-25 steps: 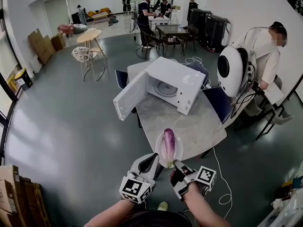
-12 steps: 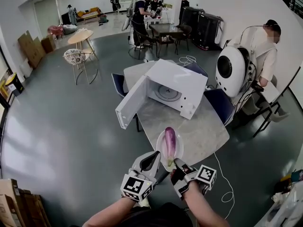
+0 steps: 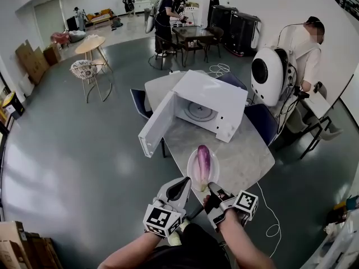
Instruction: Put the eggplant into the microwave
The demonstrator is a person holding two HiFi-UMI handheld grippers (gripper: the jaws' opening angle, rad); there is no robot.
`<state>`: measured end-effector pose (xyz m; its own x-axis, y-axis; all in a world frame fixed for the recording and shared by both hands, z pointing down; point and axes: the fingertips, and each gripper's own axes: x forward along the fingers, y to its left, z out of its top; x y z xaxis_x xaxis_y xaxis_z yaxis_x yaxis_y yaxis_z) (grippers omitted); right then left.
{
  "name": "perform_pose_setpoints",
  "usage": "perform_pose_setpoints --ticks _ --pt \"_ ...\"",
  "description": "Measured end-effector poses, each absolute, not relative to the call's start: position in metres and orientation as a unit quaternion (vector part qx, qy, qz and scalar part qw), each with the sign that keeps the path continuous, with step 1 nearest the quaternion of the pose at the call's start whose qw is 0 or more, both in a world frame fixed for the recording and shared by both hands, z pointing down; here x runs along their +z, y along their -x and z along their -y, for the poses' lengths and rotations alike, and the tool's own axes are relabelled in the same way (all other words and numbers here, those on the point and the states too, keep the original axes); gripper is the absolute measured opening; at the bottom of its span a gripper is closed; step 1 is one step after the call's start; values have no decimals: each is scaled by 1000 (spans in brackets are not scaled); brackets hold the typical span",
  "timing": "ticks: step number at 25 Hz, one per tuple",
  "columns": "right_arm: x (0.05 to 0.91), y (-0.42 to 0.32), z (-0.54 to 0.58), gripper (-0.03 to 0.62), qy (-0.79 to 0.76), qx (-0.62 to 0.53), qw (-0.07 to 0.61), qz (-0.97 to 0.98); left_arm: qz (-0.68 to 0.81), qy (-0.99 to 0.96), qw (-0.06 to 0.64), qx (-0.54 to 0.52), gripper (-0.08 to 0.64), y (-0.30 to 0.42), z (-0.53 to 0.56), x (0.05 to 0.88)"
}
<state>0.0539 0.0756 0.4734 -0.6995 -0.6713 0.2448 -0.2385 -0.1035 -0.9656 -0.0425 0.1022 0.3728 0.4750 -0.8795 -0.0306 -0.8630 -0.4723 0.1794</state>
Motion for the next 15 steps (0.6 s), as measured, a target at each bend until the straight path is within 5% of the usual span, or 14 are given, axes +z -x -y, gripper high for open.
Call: perform_pose_setpoints --ticks 15 --pt "492 -28 18 21 358 -667 173 -631 498 -863 73 -47 8 61 -9 384"
